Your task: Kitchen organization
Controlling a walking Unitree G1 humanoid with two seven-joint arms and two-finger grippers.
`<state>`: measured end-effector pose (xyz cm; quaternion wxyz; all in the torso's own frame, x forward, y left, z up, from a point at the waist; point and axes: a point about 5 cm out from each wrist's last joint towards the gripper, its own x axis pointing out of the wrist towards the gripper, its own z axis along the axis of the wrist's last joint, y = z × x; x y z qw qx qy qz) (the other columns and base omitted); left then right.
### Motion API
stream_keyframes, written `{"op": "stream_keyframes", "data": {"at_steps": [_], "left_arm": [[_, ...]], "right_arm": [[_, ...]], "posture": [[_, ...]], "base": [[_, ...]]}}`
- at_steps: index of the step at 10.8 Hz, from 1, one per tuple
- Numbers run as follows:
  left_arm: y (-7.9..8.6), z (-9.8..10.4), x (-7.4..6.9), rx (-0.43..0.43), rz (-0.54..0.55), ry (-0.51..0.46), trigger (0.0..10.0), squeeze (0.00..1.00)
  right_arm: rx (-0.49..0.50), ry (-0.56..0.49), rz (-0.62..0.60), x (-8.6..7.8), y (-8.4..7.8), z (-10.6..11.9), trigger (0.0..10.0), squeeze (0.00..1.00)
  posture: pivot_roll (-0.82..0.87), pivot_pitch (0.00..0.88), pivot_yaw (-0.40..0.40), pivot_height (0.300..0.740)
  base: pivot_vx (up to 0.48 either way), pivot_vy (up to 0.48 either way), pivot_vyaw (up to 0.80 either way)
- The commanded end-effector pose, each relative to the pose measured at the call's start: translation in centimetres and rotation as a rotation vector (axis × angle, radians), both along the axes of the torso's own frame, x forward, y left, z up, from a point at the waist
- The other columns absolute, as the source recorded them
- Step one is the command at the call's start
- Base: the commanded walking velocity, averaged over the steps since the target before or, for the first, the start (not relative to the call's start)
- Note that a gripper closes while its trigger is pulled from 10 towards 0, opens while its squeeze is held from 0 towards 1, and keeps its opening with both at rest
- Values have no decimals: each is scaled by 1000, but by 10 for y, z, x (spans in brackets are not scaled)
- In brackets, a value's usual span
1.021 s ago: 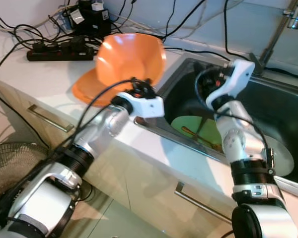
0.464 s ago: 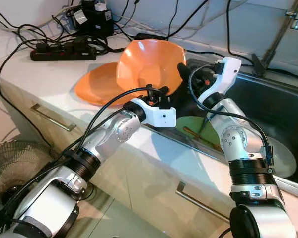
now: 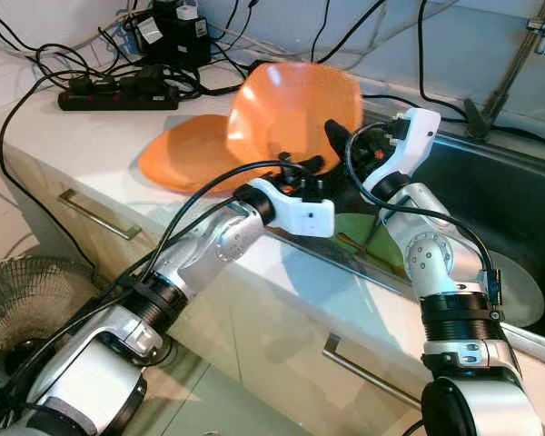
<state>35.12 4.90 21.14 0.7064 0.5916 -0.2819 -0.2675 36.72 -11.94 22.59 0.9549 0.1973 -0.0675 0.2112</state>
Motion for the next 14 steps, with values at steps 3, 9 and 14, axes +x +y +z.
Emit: {"op": "stream_keyframes", "data": {"at_steps": [3, 9, 14], "left_arm": [[-6, 0, -8, 7, -55, -12, 10000, 0], [-3, -2, -8, 16, -45, -12, 10000, 0], [-6, 1, -9, 28, -58, -50, 10000, 0]], "right_arm": [[-7, 23, -20, 1, -3, -3, 10000, 0], [-4, 28, -43, 2, -6, -4, 0, 0], [-13, 26, -23, 2, -3, -3, 0, 0]], "posture": [[165, 57, 8, 740], [166, 61, 8, 740], [165, 63, 7, 740]], "base": [[0, 0, 0], [0, 0, 0], [0, 0, 0]]}}
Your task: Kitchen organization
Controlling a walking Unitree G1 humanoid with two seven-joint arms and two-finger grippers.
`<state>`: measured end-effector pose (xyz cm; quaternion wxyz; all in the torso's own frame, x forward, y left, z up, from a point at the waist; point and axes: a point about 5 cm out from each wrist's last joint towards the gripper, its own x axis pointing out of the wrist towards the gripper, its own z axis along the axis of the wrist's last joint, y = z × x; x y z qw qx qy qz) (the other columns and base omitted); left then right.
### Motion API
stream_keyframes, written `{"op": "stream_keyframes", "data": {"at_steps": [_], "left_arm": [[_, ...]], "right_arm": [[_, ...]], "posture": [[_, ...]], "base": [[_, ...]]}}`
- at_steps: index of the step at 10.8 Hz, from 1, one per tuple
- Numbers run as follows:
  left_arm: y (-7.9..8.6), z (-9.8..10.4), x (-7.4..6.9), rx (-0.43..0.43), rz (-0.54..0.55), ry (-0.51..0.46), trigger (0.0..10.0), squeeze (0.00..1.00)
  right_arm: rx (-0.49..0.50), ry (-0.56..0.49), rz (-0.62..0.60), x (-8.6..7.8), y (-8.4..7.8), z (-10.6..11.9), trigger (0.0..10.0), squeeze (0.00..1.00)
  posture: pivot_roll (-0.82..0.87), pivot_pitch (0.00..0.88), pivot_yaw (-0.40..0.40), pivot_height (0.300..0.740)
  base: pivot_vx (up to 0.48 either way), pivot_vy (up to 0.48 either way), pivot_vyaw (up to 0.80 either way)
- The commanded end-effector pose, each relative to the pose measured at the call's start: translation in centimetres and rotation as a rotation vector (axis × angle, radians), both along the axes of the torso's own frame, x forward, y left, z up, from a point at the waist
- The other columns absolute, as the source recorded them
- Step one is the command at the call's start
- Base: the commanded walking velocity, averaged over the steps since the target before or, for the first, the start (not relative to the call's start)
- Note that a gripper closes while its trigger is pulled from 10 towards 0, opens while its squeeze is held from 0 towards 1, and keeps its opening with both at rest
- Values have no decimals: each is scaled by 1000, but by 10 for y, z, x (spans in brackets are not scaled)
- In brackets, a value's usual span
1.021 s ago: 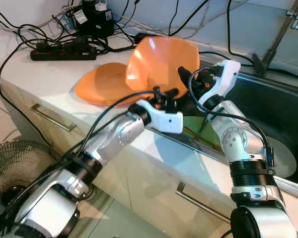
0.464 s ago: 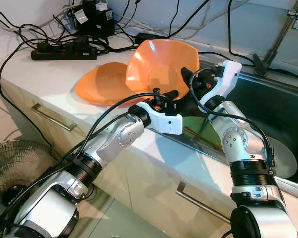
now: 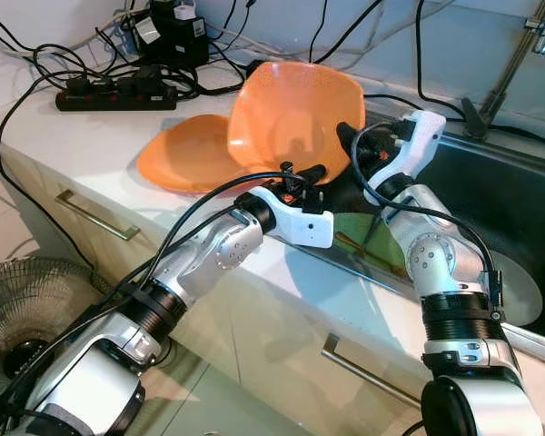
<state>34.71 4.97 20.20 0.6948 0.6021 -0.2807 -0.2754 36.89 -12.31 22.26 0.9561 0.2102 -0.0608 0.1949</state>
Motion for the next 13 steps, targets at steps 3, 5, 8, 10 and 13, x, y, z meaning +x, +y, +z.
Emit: {"op": "stream_keyframes", "data": {"at_steps": [3, 5, 8, 10, 13], "left_arm": [[-7, 13, -4, 12, -55, -80, 10000, 0], [-5, 14, -3, 20, -47, -88, 10000, 0], [-6, 17, -3, 2, -48, -97, 10000, 1000], [-7, 18, -3, -13, -50, -105, 10000, 1000], [-8, 15, -5, -27, -51, -97, 10000, 0]], "right_arm": [[-42, 2, 19, 0, 2, 0, 0, 0], [-46, 4, 23, 0, 3, -1, 0, 0], [-53, 18, 16, 0, 2, -6, 0, 0], [-59, 24, -5, 1, 0, -7, 0, 0], [-6, 73, -190, 12, -22, -6, 0, 0]], "posture": [[165, 62, 5, 740], [164, 60, 6, 740], [164, 53, 8, 740], [163, 44, 8, 740], [165, 36, 7, 740]], "base": [[0, 0, 0], [0, 0, 0], [0, 0, 0], [0, 0, 0], [0, 0, 0]]}}
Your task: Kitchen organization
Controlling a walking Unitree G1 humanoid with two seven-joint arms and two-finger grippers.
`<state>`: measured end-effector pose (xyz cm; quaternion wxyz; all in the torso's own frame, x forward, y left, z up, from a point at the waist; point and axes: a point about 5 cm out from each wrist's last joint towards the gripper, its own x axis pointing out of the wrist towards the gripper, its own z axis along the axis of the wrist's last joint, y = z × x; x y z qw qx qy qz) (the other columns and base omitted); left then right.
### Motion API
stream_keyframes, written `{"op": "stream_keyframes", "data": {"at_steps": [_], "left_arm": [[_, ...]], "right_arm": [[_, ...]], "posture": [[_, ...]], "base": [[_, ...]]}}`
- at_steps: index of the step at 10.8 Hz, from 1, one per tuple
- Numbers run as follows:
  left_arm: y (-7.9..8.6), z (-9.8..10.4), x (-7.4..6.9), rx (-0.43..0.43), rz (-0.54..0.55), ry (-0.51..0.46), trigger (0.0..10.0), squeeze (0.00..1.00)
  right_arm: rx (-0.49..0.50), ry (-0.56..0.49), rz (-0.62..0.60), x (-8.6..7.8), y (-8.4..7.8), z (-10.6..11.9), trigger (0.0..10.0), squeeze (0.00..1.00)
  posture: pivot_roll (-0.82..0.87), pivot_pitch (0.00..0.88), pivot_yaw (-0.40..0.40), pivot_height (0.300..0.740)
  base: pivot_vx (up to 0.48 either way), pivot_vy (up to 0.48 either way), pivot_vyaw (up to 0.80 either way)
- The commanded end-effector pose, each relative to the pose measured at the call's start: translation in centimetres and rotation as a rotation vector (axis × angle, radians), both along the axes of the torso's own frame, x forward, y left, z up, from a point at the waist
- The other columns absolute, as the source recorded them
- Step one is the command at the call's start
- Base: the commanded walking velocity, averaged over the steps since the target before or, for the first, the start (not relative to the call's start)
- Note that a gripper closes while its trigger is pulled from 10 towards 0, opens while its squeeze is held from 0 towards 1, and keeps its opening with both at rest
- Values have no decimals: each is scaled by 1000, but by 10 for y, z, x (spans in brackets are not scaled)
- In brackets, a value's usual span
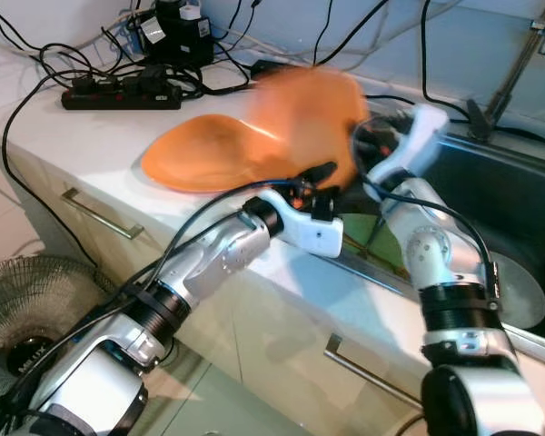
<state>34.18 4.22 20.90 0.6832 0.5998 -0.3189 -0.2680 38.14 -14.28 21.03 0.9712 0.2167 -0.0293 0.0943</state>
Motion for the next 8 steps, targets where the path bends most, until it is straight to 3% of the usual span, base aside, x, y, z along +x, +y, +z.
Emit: {"op": "stream_keyframes", "data": {"at_steps": [1, 6, 7, 8], "left_arm": [[-1, 7, -1, -20, -6, -20, 10000, 0], [2, 3, -4, -51, 7, 5, 10000, 0], [6, 0, -3, -106, 25, 53, 10000, 0], [11, -2, 0, -287, 58, 178, 10000, 0]], "right_arm": [[15, -4, -109, 4, -17, 6, 0, 0], [100, 7, -308, 11, -53, 13, 0, 0], [72, 18, -358, 11, -63, 11, 0, 0], [5, 30, -387, 12, -70, 7, 471, 0]], "posture": [[166, 38, 6, 740], [175, 48, 1, 740], [173, 49, 2, 740], [176, 53, 2, 740]], "base": [[0, 0, 0], [0, 0, 0], [0, 0, 0], [0, 0, 0]]}}
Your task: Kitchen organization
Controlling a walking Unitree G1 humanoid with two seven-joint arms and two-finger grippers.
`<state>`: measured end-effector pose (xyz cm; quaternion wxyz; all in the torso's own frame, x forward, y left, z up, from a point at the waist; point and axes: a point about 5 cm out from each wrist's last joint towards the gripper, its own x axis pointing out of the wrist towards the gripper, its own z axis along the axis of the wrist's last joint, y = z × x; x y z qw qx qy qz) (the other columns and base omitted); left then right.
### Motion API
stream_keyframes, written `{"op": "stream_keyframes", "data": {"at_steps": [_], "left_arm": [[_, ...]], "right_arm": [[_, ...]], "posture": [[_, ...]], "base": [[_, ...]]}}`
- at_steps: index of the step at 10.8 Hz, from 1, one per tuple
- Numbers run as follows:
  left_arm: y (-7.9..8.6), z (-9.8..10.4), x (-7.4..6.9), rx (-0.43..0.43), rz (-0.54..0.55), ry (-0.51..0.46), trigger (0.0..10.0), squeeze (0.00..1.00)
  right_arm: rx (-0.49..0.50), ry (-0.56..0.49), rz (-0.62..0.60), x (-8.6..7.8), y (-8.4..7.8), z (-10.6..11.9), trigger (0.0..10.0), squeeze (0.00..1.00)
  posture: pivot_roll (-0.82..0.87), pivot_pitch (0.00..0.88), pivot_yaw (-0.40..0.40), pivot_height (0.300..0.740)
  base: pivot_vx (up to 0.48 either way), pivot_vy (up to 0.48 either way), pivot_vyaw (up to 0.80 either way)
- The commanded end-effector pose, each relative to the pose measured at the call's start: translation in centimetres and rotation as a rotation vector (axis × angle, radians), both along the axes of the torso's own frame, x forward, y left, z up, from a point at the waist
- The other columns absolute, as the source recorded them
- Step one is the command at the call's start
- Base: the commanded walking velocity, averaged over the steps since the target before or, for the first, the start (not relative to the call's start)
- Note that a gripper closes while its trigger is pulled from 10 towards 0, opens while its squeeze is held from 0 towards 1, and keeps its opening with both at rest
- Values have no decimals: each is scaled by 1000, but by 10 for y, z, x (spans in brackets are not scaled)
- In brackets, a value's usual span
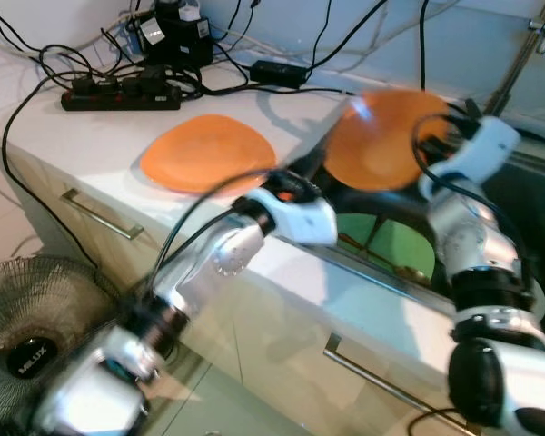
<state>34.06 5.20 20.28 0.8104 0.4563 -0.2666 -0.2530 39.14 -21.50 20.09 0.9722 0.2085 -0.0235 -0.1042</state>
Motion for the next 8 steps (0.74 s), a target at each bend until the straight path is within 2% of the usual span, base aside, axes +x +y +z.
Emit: {"op": "stream_keyframes", "data": {"at_steps": [1, 2, 3, 4, 5, 6, 8], "left_arm": [[7, 1, 2, -155, 23, 100, 10000, 0], [11, -4, 4, -317, 49, 228, 10000, 0], [14, -8, 4, -415, 54, 303, 10000, 0], [18, -15, 4, -529, 54, 428, 10000, 0], [22, -22, 3, -598, 53, 521, 10000, 0], [27, -25, 2, -643, 62, 566, 10000, 0], [31, -32, -2, -663, 70, 638, 10000, 0]], "right_arm": [[-55, -31, -26, 2, -4, 9, 10000, 0], [-170, 7, -34, 2, -5, 0, 10000, 0], [-194, 38, -40, 1, -6, -10, 10000, 0], [-234, 79, -49, 0, -9, -21, 10000, 0], [-237, 144, -65, -2, -14, -33, 10000, 0], [-240, 203, -79, -4, -18, -43, 10000, 0], [-236, 268, -72, -6, -18, -56, 10000, 0]], "posture": [[178, 53, 3, 740], [176, 54, 4, 740], [179, 55, 4, 740], [184, 55, 4, 740], [183, 56, 6, 740], [185, 57, 6, 740], [195, 60, 4, 740]], "base": [[0, 0, 0], [0, 0, 0], [0, 0, 0], [0, 0, 0], [0, 0, 0], [0, 0, 0], [0, 0, 0]]}}
